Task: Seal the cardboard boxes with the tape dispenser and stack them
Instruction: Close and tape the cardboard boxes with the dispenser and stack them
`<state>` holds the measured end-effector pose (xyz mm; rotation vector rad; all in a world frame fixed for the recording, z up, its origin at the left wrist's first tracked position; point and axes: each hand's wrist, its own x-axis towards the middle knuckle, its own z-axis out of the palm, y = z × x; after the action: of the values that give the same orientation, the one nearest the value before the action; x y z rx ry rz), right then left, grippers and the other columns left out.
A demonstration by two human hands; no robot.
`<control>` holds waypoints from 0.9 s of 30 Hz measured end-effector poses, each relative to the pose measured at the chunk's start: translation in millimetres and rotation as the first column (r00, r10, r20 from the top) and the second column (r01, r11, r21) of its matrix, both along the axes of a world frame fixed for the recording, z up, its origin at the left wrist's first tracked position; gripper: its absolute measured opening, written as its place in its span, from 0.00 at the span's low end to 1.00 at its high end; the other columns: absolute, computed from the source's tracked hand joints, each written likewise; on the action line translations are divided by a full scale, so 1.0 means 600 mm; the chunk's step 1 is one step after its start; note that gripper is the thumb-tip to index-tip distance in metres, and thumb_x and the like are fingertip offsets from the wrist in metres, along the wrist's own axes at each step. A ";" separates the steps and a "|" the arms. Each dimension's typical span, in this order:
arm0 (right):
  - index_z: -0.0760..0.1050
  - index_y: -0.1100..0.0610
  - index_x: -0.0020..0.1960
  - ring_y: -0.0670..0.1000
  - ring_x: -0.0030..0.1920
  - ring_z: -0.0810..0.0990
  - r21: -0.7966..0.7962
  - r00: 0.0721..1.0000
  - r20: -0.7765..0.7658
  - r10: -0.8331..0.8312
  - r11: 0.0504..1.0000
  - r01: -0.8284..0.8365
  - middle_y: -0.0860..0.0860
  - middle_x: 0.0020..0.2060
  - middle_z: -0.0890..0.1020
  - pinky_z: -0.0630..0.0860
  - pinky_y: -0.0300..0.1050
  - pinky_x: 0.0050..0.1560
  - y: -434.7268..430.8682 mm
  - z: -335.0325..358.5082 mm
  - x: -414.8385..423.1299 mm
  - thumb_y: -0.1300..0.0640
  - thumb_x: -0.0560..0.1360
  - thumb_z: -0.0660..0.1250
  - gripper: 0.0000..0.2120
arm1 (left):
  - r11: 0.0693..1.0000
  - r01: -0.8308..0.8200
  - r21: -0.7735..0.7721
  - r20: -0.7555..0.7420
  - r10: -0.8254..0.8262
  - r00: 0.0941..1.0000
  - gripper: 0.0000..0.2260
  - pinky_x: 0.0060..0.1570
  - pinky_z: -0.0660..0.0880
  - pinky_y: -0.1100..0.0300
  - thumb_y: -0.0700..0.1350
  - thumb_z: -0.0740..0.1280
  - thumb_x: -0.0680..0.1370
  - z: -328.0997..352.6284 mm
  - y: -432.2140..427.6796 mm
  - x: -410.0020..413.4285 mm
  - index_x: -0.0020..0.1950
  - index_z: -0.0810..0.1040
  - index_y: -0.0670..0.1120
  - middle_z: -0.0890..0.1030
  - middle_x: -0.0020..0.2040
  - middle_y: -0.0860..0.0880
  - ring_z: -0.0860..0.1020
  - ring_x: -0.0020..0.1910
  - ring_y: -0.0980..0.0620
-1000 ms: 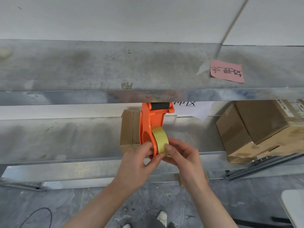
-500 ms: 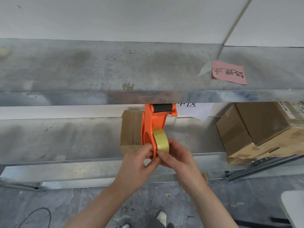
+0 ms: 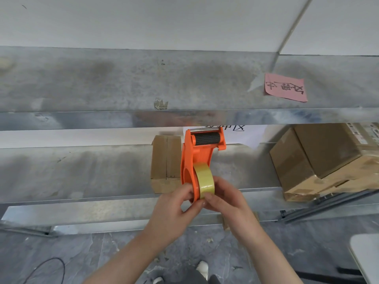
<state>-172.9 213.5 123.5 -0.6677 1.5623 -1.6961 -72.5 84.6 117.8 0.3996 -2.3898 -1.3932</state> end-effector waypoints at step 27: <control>0.76 0.59 0.61 0.59 0.55 0.83 0.063 0.996 0.090 -0.017 0.998 0.011 0.58 0.53 0.84 0.79 0.60 0.57 0.010 0.001 0.013 0.56 0.76 0.65 0.16 | 0.994 0.040 0.099 0.035 -0.043 0.998 0.04 0.43 0.75 0.69 0.43 0.70 0.76 0.012 0.015 0.015 0.50 0.80 0.46 0.84 0.43 0.58 0.82 0.43 0.62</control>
<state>-164.9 219.7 124.2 -0.5422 1.5529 -1.6580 -63.7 93.4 125.0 0.4068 -2.3784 -1.5394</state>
